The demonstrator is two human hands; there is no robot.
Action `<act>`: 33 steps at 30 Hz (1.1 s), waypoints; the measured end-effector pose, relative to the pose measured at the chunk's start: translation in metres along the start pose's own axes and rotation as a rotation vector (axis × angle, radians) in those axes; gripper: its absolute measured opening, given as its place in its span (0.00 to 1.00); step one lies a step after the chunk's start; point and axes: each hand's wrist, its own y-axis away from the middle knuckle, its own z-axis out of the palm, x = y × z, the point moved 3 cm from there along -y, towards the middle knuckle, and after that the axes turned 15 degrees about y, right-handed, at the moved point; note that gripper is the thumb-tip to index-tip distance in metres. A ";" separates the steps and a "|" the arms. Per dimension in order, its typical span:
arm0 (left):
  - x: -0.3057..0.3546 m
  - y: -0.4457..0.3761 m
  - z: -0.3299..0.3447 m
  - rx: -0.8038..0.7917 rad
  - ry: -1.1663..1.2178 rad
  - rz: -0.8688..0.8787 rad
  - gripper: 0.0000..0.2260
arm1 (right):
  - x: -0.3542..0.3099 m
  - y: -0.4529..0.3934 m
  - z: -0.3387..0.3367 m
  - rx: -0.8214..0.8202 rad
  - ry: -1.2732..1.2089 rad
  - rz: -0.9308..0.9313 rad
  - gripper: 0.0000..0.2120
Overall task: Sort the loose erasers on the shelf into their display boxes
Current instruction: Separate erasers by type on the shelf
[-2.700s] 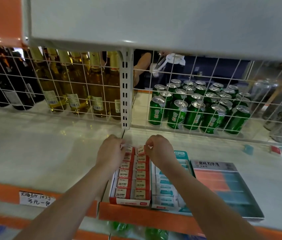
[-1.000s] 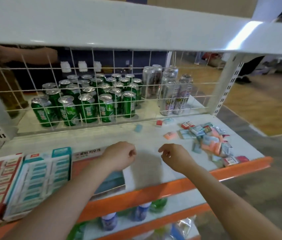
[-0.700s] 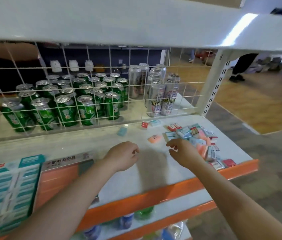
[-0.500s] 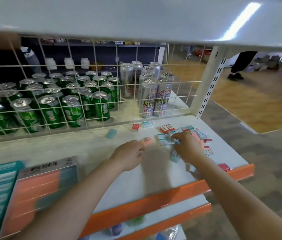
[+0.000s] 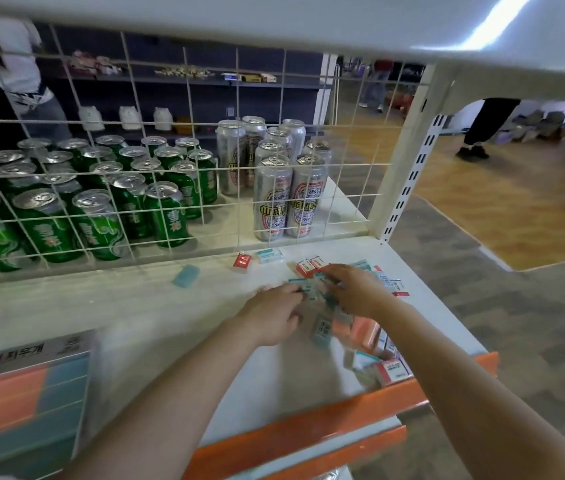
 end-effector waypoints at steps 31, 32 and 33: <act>-0.073 0.110 -0.028 0.390 0.268 -0.295 0.09 | -0.092 0.049 0.031 0.106 -0.146 -0.029 0.16; -0.073 0.109 -0.027 0.380 0.295 -0.304 0.10 | -0.093 0.051 0.032 0.126 -0.144 -0.023 0.16; -0.073 0.108 -0.027 0.364 0.301 -0.304 0.11 | -0.094 0.052 0.032 0.137 -0.144 -0.018 0.15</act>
